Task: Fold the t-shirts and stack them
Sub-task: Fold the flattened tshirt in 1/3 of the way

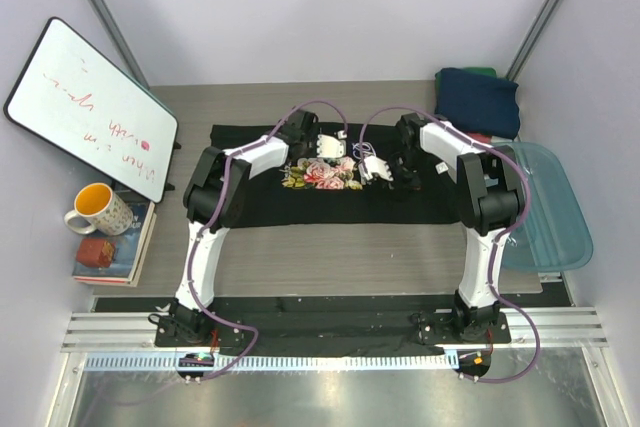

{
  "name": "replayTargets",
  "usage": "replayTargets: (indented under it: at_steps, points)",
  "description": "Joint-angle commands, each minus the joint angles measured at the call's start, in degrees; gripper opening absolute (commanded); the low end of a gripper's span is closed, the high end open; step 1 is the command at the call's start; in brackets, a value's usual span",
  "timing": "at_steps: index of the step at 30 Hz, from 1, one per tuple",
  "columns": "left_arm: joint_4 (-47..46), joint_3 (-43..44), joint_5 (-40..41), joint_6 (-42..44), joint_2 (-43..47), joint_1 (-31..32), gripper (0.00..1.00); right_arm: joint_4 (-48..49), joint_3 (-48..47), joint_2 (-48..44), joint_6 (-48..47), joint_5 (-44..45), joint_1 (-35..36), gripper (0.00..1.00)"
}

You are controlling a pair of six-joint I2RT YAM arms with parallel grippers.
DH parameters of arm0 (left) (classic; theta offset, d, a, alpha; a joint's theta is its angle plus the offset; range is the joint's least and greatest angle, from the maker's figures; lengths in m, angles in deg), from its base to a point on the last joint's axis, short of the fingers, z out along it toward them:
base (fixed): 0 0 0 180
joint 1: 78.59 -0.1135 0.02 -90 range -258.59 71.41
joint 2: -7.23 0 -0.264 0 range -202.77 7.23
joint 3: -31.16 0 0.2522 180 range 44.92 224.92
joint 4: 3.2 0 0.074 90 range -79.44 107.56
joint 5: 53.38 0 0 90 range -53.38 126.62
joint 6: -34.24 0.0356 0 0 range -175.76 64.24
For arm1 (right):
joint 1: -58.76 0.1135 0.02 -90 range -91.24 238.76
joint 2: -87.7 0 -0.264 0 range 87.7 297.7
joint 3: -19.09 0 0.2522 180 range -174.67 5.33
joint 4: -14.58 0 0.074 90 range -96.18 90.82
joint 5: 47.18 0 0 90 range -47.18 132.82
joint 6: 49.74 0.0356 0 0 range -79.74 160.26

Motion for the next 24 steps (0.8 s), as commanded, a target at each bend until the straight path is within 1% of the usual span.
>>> replayTargets:
  at_steps: [1, 3, 4, 5, 7, 8, 11, 12, 13, 14, 15, 16, 17, 18, 20, 21, 22, 24]
  points:
    - [0.11, -0.07, 1.00, -4.71, 0.55, 0.07, 0.00, 0.92, -0.48, -0.75, 3.58, -0.11, 0.72, 0.23]
    - [-3.22, 0.02, 1.18, -7.44, 2.65, 0.07, 0.04, 1.97, -3.11, -1.02, 6.38, -1.86, 0.63, 0.33]
    - [-4.71, -0.24, 1.26, -9.20, 3.71, 0.07, 0.11, 2.06, -3.99, -1.45, 7.10, -2.30, 0.72, 0.35]
    - [-8.12, -0.68, 1.44, -10.00, 6.24, 0.07, 0.15, 2.41, -5.48, -1.89, 7.98, -2.66, 0.72, 0.36]
    - [-9.65, -2.08, 1.79, -10.36, 8.63, 0.07, 0.22, 3.64, -6.89, -3.12, 10.34, -3.36, 0.81, 0.38]
    - [-11.74, -2.70, 1.88, -10.53, 10.12, 0.07, 0.23, 4.00, -8.12, -3.47, 11.05, -3.28, 0.81, 0.38]
    - [-10.18, -4.71, 1.18, -8.70, 15.57, -0.02, 0.23, 3.74, -9.10, -5.67, 11.76, -3.01, 0.81, 0.38]
    - [-6.26, -5.42, 0.74, -7.65, 18.63, -0.19, 0.23, 3.30, -9.01, -6.37, 11.50, -2.93, 0.81, 0.38]
    - [-4.31, -6.30, -0.05, -6.68, 20.05, -0.37, 0.23, 2.51, -9.01, -6.99, 10.11, -2.49, 0.81, 0.38]
    - [-2.29, -8.65, -0.05, -4.49, 21.46, -0.55, 0.21, -0.28, -8.92, -7.86, 8.96, -2.31, 0.81, 0.37]
    - [2.96, -9.81, -1.88, -3.25, 24.60, -1.24, 0.14, -1.79, -8.75, -8.13, 7.82, -1.87, 0.81, 0.32]
    - [5.01, -11.30, -2.77, -2.20, 26.11, -1.69, 0.00, -3.11, -8.31, -8.48, 6.76, -1.26, 0.81, 0.27]
    - [6.68, -14.88, -4.43, -1.06, 27.78, -2.21, 0.00, -5.30, -6.65, -9.36, 4.84, 0.40, 0.72, 0.21]
    - [11.57, -16.57, -5.75, 1.39, 29.28, -3.61, 0.00, -6.10, -5.42, -9.89, 3.78, 1.46, 0.72, 0.11]
    - [14.77, -21.83, -7.86, 3.43, 33.32, -5.72, 0.00, -6.55, -0.59, -11.12, 1.50, 4.26, 0.46, 0.01]
    - [16.35, -23.34, -8.57, 5.70, 34.47, -6.43, 0.00, -6.55, 0.99, -11.99, 0.87, 4.89, 0.11, 0.01]
    - [19.07, -24.84, -9.10, 6.51, 36.48, -7.13, 0.00, -6.46, 2.40, -12.26, 0.34, 5.59, -0.07, 0.01]
    - [20.75, -28.01, -10.59, 6.69, 38.16, -8.63, 0.00, -6.11, 5.31, -12.44, 0.69, 6.04, -0.24, 0.01]
